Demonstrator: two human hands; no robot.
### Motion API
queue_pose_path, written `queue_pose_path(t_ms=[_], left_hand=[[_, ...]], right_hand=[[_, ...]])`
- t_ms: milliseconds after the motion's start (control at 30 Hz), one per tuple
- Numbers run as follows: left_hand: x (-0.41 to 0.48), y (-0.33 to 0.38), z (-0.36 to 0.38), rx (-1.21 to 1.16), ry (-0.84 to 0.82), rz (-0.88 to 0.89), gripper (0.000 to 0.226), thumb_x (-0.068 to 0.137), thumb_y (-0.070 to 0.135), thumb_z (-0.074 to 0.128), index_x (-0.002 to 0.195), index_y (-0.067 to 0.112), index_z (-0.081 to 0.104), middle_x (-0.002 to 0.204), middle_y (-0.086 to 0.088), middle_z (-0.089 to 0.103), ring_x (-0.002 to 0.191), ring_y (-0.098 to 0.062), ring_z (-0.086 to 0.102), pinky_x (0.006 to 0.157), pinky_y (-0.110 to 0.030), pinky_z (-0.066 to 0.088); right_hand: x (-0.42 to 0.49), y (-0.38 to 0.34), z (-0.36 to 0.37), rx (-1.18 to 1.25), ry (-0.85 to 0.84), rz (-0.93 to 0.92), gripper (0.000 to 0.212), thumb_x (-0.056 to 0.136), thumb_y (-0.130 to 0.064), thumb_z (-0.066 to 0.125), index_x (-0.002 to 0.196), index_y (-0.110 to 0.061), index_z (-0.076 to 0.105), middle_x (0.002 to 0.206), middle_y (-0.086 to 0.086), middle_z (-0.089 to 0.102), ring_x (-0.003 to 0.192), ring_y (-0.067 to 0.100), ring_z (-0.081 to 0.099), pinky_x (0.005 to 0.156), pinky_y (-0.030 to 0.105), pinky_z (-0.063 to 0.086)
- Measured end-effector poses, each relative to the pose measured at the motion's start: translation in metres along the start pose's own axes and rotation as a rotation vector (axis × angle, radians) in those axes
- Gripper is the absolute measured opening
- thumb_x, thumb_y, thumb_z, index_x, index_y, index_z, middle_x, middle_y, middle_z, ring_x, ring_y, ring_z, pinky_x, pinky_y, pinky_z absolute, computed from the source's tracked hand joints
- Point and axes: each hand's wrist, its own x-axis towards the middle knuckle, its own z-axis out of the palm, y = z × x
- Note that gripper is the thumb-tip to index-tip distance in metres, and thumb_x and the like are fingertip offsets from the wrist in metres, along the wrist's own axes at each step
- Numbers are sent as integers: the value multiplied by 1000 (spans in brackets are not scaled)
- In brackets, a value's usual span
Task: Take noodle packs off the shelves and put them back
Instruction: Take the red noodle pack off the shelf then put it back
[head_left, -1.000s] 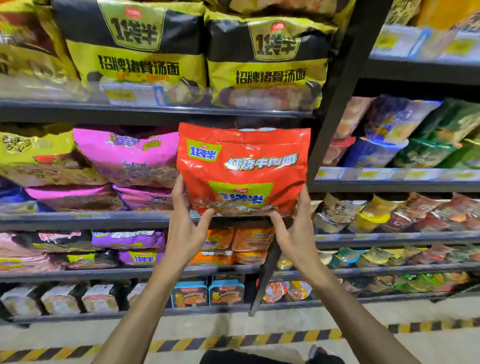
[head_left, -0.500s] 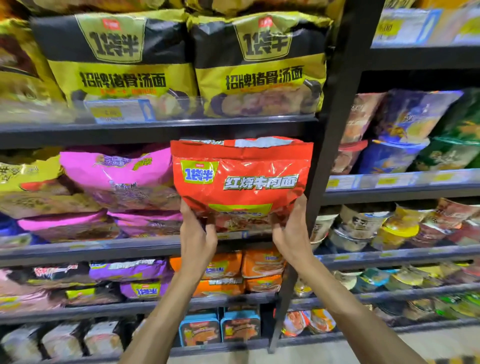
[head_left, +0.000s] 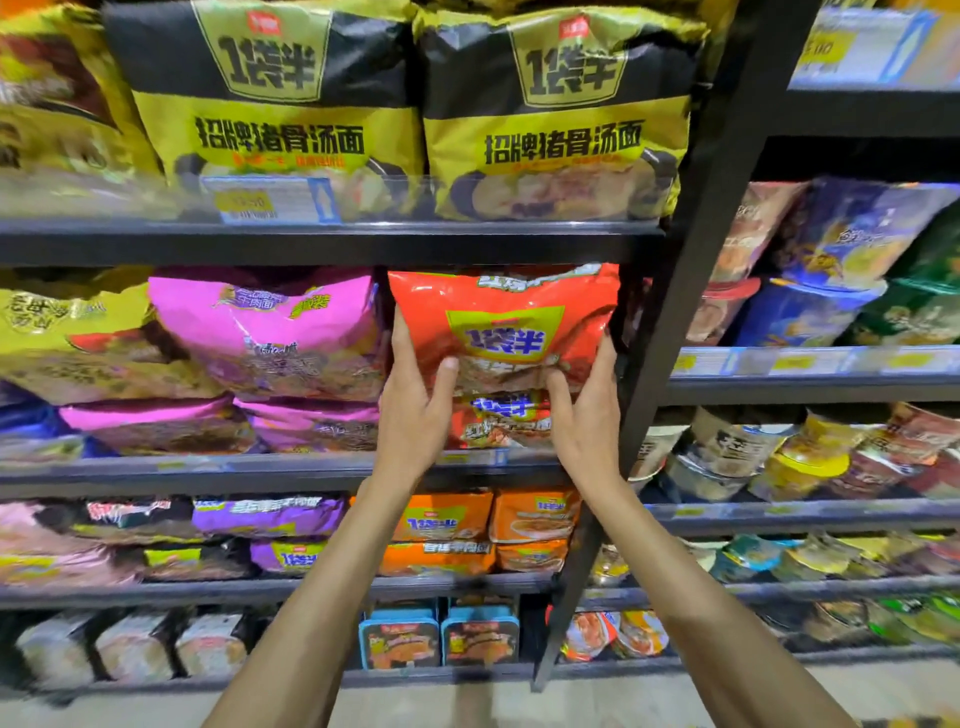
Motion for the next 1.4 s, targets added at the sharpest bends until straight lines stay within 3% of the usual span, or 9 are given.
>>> queue_pose_path(t_ms=[200, 400, 533, 700, 833, 1067, 1267, 1333, 1400], left_hand=[[0, 4, 0, -63, 47, -4, 71, 106, 29, 54, 160, 35, 8, 155, -7, 46, 133, -21, 55, 110, -45, 46], [0, 3, 1, -42, 43, -18, 67, 108, 32, 49, 158, 43, 5, 154, -2, 46, 132, -22, 53, 109, -46, 46], [0, 7, 4, -36, 49, -49, 67, 109, 31, 45, 161, 34, 3, 155, -1, 45, 131, -18, 52, 104, -27, 40], [-4, 12, 1, -66, 34, -65, 70, 109, 29, 45, 161, 36, 0, 164, 0, 34, 142, -19, 44, 114, -37, 40], [-10, 14, -4, -34, 34, -59, 71, 108, 27, 48, 161, 39, 1, 162, 5, 36, 142, -19, 44, 115, -44, 41], [-19, 21, -13, -52, -20, -106, 82, 103, 16, 54, 162, 38, 1, 163, 7, 33, 146, -17, 39, 117, -50, 39], [-27, 29, -17, -30, -44, -159, 86, 100, 11, 56, 163, 32, 1, 150, 22, 28, 139, 11, 29, 115, -35, 37], [-30, 32, -23, -30, -74, -165, 84, 101, 13, 55, 163, 34, 2, 156, 17, 28, 146, 1, 29, 118, -43, 37], [-33, 35, -31, -21, -112, -168, 82, 101, 14, 55, 162, 33, 4, 160, 7, 29, 147, -10, 33, 118, -40, 37]], right_hand=[[8, -6, 7, -30, 55, -20, 66, 102, -28, 51, 157, -21, 17, 156, 5, 37, 142, 24, 36, 113, 45, 37], [2, -9, 4, -21, 32, 16, 65, 103, -31, 51, 158, -20, 18, 158, 2, 33, 144, 17, 32, 107, 22, 26], [-2, -11, 3, -52, 25, 1, 64, 103, -34, 50, 157, -19, 18, 156, 1, 34, 143, 19, 32, 110, 27, 28], [-6, -15, 2, -88, -5, 25, 67, 103, -36, 48, 158, -18, 15, 158, 5, 31, 145, 23, 30, 116, 47, 33], [-11, -18, -4, -106, -45, 56, 70, 102, -37, 50, 158, -21, 11, 158, 4, 30, 145, 21, 30, 115, 42, 32], [-17, -23, -15, -141, -137, 99, 77, 100, -49, 49, 159, -24, 6, 162, 2, 25, 149, 21, 26, 117, 48, 32], [-20, -30, -34, -198, -281, 87, 86, 96, -46, 56, 159, -26, 0, 164, 1, 20, 150, 22, 25, 117, 50, 33], [-23, -36, -41, -218, -321, 91, 88, 95, -45, 58, 159, -27, -1, 165, -1, 20, 151, 21, 23, 118, 50, 32], [-28, -45, -48, -229, -334, 85, 86, 95, -43, 59, 159, -29, 2, 164, -3, 23, 150, 19, 24, 118, 49, 32]])
